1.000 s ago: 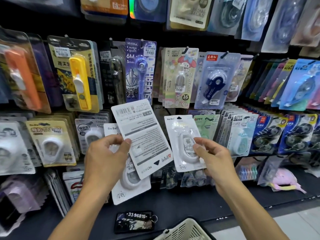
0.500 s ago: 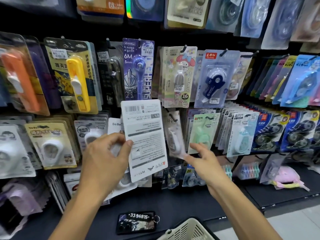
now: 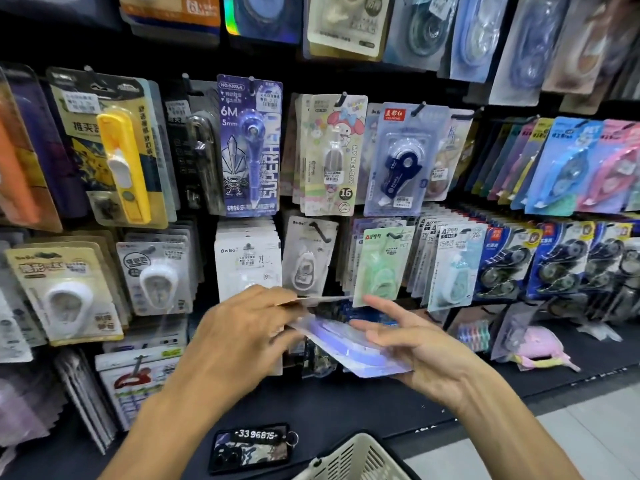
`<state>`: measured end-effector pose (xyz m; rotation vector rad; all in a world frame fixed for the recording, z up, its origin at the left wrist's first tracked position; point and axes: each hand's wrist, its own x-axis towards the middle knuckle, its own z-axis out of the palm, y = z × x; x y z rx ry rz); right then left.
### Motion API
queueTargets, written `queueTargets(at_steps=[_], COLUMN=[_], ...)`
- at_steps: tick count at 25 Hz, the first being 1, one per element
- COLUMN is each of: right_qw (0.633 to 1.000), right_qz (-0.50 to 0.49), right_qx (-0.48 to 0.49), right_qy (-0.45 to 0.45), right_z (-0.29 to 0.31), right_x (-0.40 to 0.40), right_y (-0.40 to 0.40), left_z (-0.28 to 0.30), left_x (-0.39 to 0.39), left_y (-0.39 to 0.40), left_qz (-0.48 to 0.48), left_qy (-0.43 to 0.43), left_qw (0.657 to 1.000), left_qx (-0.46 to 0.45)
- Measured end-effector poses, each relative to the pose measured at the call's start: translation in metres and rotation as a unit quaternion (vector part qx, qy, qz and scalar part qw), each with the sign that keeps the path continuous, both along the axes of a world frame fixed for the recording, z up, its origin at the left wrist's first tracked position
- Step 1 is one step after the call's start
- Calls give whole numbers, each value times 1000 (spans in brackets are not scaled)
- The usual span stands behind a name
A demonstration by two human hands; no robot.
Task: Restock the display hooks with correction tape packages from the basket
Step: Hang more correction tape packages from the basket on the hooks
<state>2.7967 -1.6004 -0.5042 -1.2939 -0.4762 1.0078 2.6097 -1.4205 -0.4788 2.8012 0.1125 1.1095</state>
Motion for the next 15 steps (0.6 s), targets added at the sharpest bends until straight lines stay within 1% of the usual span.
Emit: queueTargets(at_steps=[2, 4, 5, 7, 9, 11, 13, 14, 15], right_qw=[996, 988, 983, 968, 957, 949, 937, 930, 912], right_qz=[-39, -74, -111, -193, -240, -270, -298, -307, -308], right_qx=[52, 87, 88, 65, 40, 26, -3, -30, -88], right_qy=[-63, -103, -119, -149, -157, -161, -181, -199, -257], right_z=[4, 9, 9, 7, -2, -10, -12, -11, -11], right_x=[11, 23, 30, 46, 59, 67, 68, 67, 65], right_y=[-14, -27, -32, -34, -31, -27, -24, -24, -23], left_z=[7, 12, 12, 12, 10, 8, 5, 3, 2], left_x=[1, 1, 1, 3, 6, 10, 15, 16, 18], left_y=[-3, 2, 4, 5, 2, 1, 6, 8, 9], left_qz=[70, 129, 142, 129, 100, 86, 67, 52, 34], left_qy=[-78, -134, -146, -148, -132, -124, -133, -138, -142], left_qw=[989, 955, 936, 906, 893, 892, 882, 870, 854], left_qx=[-102, -230, -286, -375, -418, -426, -447, -470, -500])
